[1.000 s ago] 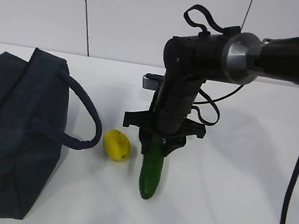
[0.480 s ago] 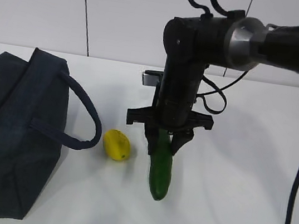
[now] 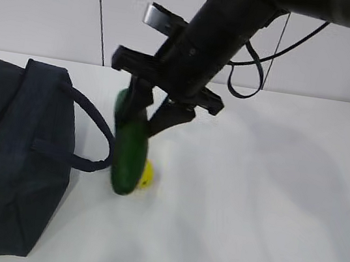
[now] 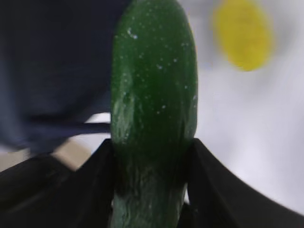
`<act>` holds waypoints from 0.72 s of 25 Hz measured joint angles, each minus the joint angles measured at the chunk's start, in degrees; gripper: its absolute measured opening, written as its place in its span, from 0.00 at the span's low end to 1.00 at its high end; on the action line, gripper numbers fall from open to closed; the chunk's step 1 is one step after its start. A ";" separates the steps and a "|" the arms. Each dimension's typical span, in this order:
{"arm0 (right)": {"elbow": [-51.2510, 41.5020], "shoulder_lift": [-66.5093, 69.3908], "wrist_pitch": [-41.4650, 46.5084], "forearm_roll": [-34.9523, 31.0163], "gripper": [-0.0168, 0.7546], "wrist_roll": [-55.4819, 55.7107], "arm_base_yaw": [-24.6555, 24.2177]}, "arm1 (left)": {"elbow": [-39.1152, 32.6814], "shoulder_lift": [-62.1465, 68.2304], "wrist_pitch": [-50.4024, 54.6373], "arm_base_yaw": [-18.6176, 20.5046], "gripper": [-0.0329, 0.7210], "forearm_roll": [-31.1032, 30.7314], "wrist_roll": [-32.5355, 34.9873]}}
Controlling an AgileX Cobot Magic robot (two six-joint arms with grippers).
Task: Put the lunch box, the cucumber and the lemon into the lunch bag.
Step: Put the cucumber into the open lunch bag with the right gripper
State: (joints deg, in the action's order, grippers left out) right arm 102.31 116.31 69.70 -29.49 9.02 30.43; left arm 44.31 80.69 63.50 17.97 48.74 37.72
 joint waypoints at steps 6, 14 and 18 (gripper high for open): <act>0.00 -0.30 -5.57 -20.53 0.44 -11.91 2.48 | 0.00 -0.09 -1.41 0.00 0.05 -0.15 -0.62; 0.00 -0.30 -20.68 -30.30 0.44 -20.50 7.09 | 0.00 -0.09 -1.89 0.00 0.05 -0.25 -0.67; 0.00 0.37 -26.39 -32.23 0.44 -21.42 8.16 | 0.00 -0.09 -1.89 0.00 0.05 0.00 -0.76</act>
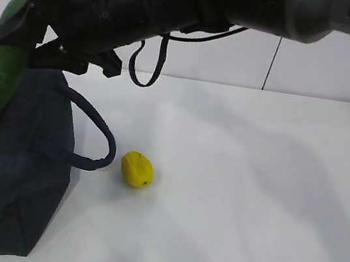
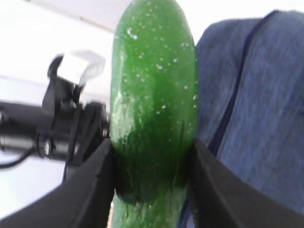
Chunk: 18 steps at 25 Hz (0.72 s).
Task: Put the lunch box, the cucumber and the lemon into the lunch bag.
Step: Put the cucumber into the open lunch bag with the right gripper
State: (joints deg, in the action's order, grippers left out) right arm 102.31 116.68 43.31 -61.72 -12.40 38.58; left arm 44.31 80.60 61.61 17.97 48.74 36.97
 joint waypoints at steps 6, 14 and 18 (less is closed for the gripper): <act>0.00 5.88 -0.95 -5.12 0.44 -1.49 0.23 | 0.00 0.00 0.00 0.00 0.05 1.56 0.00; 0.00 11.14 -0.24 -7.74 0.44 -2.79 1.67 | 0.00 0.00 0.00 0.00 0.05 3.00 0.33; 0.00 12.55 -0.13 -3.88 0.44 -2.79 1.67 | 0.00 -0.22 0.00 0.00 0.05 3.50 0.42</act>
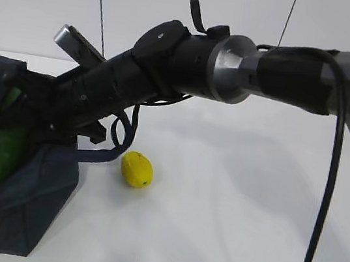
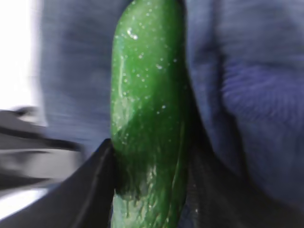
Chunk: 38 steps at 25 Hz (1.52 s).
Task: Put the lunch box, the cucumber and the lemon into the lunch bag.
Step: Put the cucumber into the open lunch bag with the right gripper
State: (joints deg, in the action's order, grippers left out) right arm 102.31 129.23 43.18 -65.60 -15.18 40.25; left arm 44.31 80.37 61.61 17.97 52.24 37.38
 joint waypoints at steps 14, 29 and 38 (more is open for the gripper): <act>0.00 1.24 -0.44 4.18 0.44 2.31 -0.11 | 0.00 -0.75 1.29 0.00 0.05 0.97 0.24; 0.00 1.29 -2.21 -3.31 0.71 -4.07 -0.11 | 0.00 -0.75 1.52 0.00 0.05 1.64 1.17; 0.00 -0.15 -0.13 -4.07 0.72 -11.98 -0.46 | 0.00 -0.78 1.84 0.00 0.05 1.64 1.29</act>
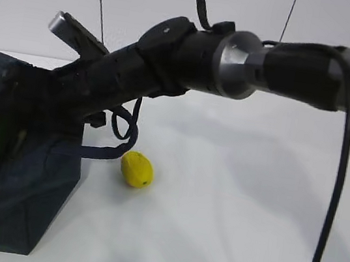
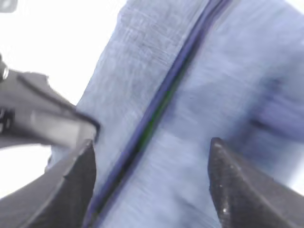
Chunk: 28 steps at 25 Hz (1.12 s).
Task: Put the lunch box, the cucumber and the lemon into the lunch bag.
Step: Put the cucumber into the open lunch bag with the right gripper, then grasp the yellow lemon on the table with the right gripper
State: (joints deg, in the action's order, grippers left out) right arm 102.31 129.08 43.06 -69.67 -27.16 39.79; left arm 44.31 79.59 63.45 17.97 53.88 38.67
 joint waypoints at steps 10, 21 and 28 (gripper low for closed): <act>0.00 -8.74 3.70 17.44 0.73 2.28 -1.73 | 0.00 0.00 0.09 0.00 0.05 0.11 0.46; 0.00 -15.28 18.40 51.85 0.73 19.96 -1.73 | 0.00 0.00 0.09 0.00 0.05 -0.87 0.58; 0.00 -15.28 21.96 62.51 0.73 22.66 -1.82 | 0.00 0.00 0.23 0.00 0.05 -1.63 0.58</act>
State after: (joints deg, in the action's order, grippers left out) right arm 102.31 113.80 65.02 -7.16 -4.50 37.97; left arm 44.31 79.59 63.68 17.97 52.25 39.25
